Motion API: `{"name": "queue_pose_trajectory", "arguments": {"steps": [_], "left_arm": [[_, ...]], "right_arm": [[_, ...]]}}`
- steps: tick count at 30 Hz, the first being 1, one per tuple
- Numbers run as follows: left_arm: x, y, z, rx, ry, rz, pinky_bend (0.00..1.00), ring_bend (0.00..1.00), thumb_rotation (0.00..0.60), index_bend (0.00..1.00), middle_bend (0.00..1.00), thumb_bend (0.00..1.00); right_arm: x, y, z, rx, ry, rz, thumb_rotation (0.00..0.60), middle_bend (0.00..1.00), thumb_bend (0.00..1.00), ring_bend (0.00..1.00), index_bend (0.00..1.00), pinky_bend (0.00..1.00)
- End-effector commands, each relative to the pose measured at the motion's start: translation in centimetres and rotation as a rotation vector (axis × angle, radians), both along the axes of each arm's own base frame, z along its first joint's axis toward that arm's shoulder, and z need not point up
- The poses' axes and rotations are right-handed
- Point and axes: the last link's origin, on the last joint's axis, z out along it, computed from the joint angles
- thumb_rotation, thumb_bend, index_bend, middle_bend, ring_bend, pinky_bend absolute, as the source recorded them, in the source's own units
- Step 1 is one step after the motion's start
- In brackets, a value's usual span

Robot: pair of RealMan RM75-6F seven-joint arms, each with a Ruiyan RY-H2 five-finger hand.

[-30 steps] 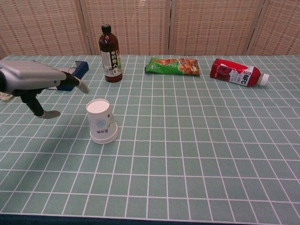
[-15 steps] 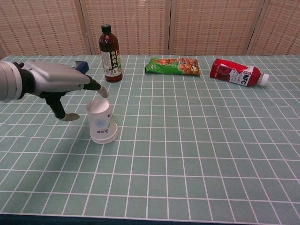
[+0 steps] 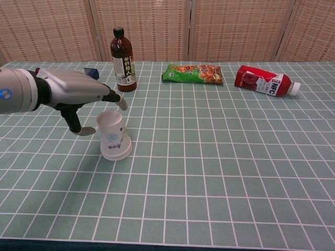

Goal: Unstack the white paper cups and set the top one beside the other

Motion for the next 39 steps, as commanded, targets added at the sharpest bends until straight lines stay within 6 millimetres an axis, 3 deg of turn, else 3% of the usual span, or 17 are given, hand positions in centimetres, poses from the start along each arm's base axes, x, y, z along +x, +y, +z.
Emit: {"name": "queue_pose_trajectory", "arguments": {"steps": [1, 39], "left_arm": [[0.04, 0.00, -0.01, 0.002, 0.002, 0.000, 0.17, 0.08, 0.600, 0.16, 0.10, 0.41], [0.65, 0.13, 0.04, 0.010, -0.003, -0.008, 0.17, 0.08, 0.600, 0.33, 0.10, 0.41]], "right_arm": [[0.02, 0.00, -0.01, -0.001, 0.000, 0.001, 0.600, 0.00, 0.25, 0.00, 0.00, 0.00], [-0.01, 0.05, -0.01, -0.006, 0.006, -0.003, 0.600, 0.00, 0.25, 0.00, 0.00, 0.00]]}}
